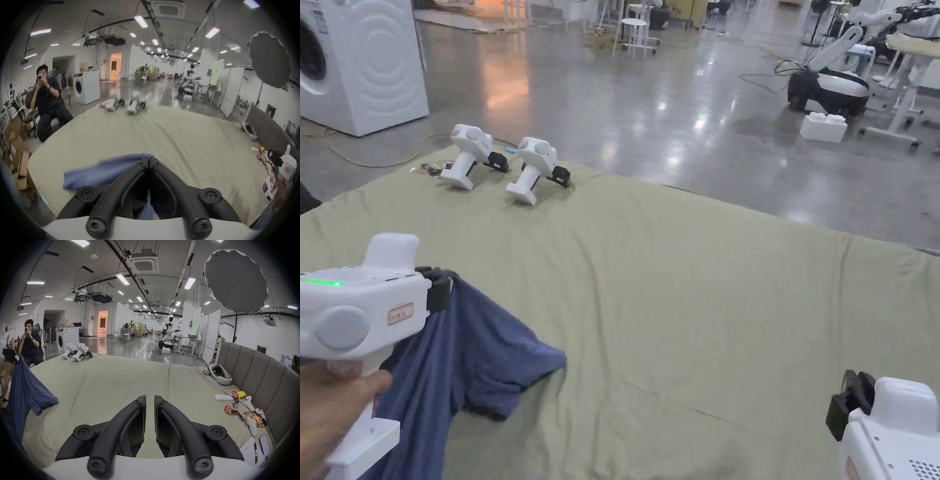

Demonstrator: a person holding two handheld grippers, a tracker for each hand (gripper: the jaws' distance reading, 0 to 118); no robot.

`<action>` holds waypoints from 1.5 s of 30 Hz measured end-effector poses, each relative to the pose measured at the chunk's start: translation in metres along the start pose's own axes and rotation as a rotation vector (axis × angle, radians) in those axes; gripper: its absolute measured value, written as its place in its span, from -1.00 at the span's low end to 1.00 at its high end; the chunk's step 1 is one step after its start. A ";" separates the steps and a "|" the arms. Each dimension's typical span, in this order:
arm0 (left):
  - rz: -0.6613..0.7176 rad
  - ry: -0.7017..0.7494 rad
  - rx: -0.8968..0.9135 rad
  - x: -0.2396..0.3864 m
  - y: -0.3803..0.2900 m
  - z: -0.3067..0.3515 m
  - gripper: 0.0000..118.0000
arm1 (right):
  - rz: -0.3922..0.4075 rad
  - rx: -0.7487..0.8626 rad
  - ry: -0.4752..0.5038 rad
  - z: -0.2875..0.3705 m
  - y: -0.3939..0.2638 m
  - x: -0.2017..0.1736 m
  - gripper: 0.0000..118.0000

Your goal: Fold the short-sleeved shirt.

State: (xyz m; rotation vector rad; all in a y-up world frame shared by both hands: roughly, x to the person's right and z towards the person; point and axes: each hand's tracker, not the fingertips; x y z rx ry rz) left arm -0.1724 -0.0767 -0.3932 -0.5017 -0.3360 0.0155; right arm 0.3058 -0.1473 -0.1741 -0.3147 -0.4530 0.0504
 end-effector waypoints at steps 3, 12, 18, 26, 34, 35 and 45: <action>-0.044 -0.061 0.068 0.035 0.033 0.011 -0.95 | -0.006 0.022 -0.008 0.005 0.005 0.007 -0.76; -0.156 -0.327 0.181 0.166 0.085 0.016 -0.95 | -0.041 0.062 -0.045 0.024 0.011 0.039 -0.76; -0.209 -0.494 0.142 0.269 0.069 0.001 -0.95 | -0.065 0.079 -0.099 0.039 0.009 0.070 -0.76; -0.245 -0.668 0.002 0.372 -0.005 -0.025 -0.95 | -0.103 0.051 -0.174 0.055 -0.004 0.117 -0.76; -0.293 -0.691 -0.129 0.397 -0.080 -0.037 -0.26 | -0.117 -0.012 -0.204 0.058 -0.021 0.134 -0.76; -0.300 -0.683 -0.140 0.394 -0.084 -0.038 0.04 | -0.118 -0.019 -0.202 0.056 -0.023 0.134 -0.76; -0.264 -0.535 0.038 0.334 -0.060 -0.005 0.10 | -0.117 -0.006 -0.135 0.050 -0.009 0.107 -0.76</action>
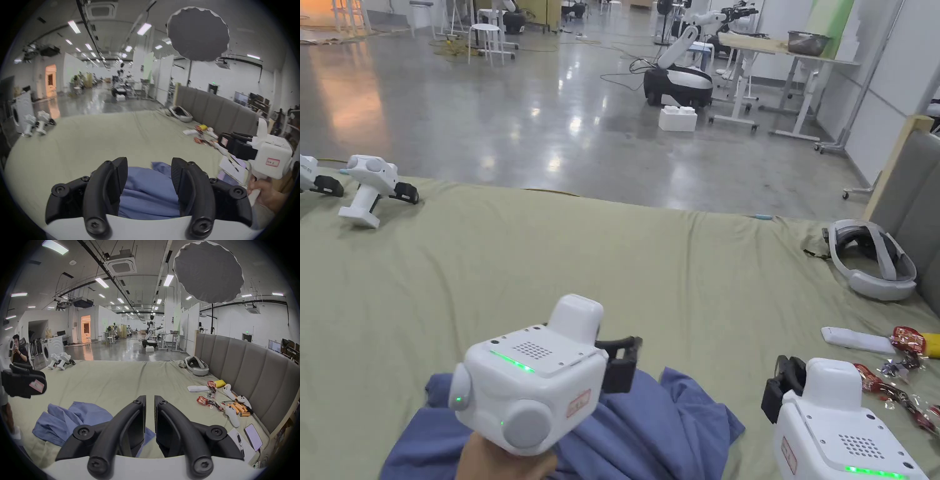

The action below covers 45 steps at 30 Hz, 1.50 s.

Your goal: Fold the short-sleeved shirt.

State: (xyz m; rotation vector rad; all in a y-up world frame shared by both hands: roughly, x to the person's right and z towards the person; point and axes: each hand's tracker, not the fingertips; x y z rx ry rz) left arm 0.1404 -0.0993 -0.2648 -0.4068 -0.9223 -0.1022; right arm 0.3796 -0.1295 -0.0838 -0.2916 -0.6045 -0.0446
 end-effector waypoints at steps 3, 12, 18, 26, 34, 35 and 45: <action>-0.016 0.109 0.091 -0.016 0.005 0.022 0.07 | -0.005 0.031 0.026 0.001 0.011 -0.014 -0.76; 0.057 0.359 0.243 -0.068 0.001 0.069 -0.93 | -0.010 0.156 0.072 0.009 0.036 -0.055 -0.76; 0.088 0.439 0.229 -0.097 -0.003 0.081 -0.98 | 0.015 0.208 0.088 0.012 0.047 -0.073 -0.76; 0.216 0.446 0.045 -0.144 -0.021 0.073 -0.98 | 0.014 0.176 0.113 0.004 0.043 -0.084 -0.76; 0.338 0.353 -0.302 -0.224 -0.052 0.009 -0.98 | 0.038 0.109 0.118 -0.015 0.032 -0.083 -0.76; 0.353 0.349 -0.338 -0.234 -0.055 -0.001 -0.97 | 0.043 0.099 0.118 -0.018 0.030 -0.082 -0.76; 0.568 0.287 -0.569 -0.295 -0.085 -0.081 0.18 | 0.065 -0.004 0.089 -0.048 0.004 -0.072 -0.76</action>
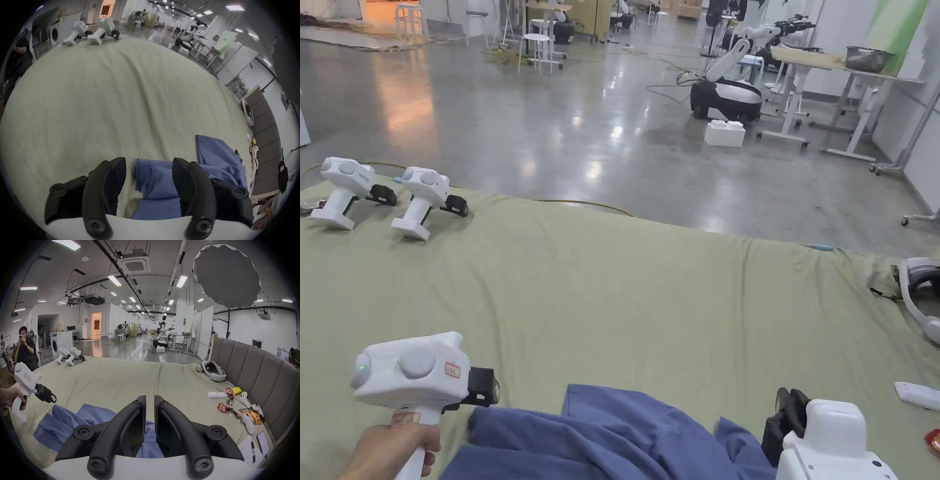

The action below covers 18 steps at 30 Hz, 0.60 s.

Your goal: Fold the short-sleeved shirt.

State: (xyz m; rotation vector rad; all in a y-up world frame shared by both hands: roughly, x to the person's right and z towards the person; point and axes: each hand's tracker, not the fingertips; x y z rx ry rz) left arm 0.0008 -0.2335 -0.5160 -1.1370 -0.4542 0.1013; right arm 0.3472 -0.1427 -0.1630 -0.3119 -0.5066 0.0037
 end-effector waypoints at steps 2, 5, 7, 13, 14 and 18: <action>-0.005 0.039 -0.031 0.002 0.003 -0.016 0.18 | -0.001 -0.019 -0.007 -0.005 -0.005 0.003 -0.76; -0.027 0.079 -0.131 0.006 -0.002 -0.037 0.17 | 0.000 -0.042 -0.014 -0.010 -0.011 0.006 -0.76; -0.059 0.110 -0.160 0.011 -0.008 -0.045 0.17 | 0.002 -0.052 -0.018 -0.012 -0.014 0.009 -0.76; -0.138 0.173 -0.130 0.035 -0.015 -0.044 0.09 | -0.010 -0.090 -0.020 -0.019 -0.021 0.012 -0.76; -0.142 0.174 -0.127 0.034 -0.012 -0.046 0.06 | -0.014 -0.094 -0.019 -0.019 -0.022 0.012 -0.76; -0.141 0.172 -0.105 0.033 -0.004 -0.046 0.01 | -0.016 -0.101 -0.020 -0.020 -0.026 0.014 -0.76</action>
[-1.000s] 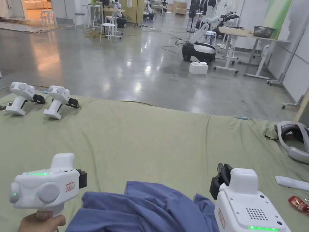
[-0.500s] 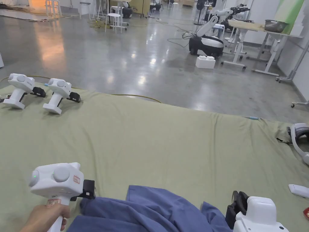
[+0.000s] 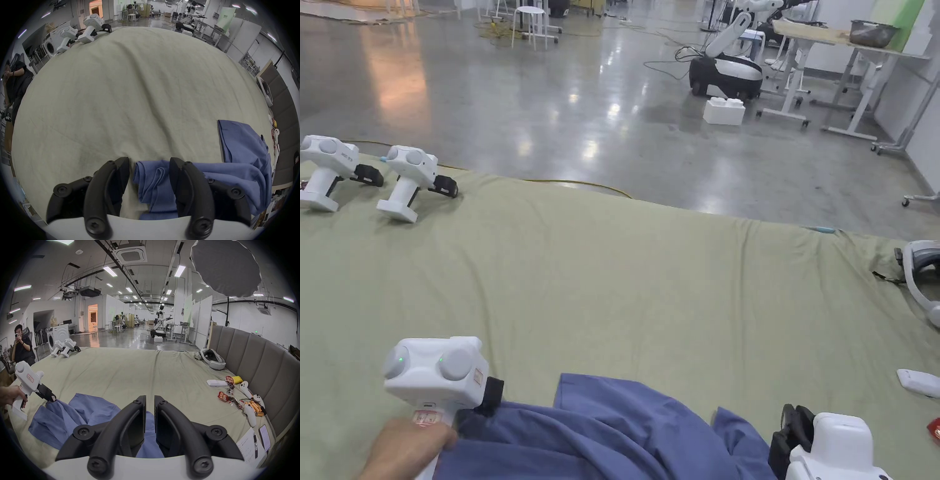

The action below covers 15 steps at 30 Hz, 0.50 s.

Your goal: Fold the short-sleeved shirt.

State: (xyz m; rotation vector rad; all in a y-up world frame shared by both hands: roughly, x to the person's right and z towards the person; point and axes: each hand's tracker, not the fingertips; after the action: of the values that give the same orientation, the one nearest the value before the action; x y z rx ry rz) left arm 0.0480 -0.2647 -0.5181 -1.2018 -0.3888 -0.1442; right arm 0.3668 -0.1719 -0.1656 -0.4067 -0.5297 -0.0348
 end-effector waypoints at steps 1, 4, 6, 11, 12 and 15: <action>0.004 0.000 -0.003 0.000 0.001 -0.002 -0.02 | 0.001 -0.001 -0.001 0.000 0.000 0.000 -0.76; 0.013 0.011 0.016 -0.001 0.000 -0.004 -0.24 | 0.002 -0.006 -0.002 0.000 -0.001 0.002 -0.76; 0.010 0.023 0.046 0.000 0.001 -0.002 -0.34 | -0.001 -0.007 -0.003 0.000 -0.001 0.003 -0.76; -0.046 0.027 0.058 0.004 0.003 -0.002 -0.78 | 0.000 -0.014 -0.009 0.000 -0.001 0.007 -0.76; -0.056 0.024 0.059 0.005 0.004 -0.002 -0.80 | -0.001 -0.014 -0.009 0.001 -0.001 0.008 -0.76; -0.078 0.017 0.076 0.004 -0.001 0.004 -0.83 | -0.008 -0.023 -0.008 0.000 -0.002 0.013 -0.76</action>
State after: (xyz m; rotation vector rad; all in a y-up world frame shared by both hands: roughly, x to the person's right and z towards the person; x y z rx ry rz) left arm 0.0504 -0.2612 -0.5142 -1.1107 -0.4231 -0.2054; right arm 0.3774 -0.1727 -0.1582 -0.4273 -0.5397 -0.0471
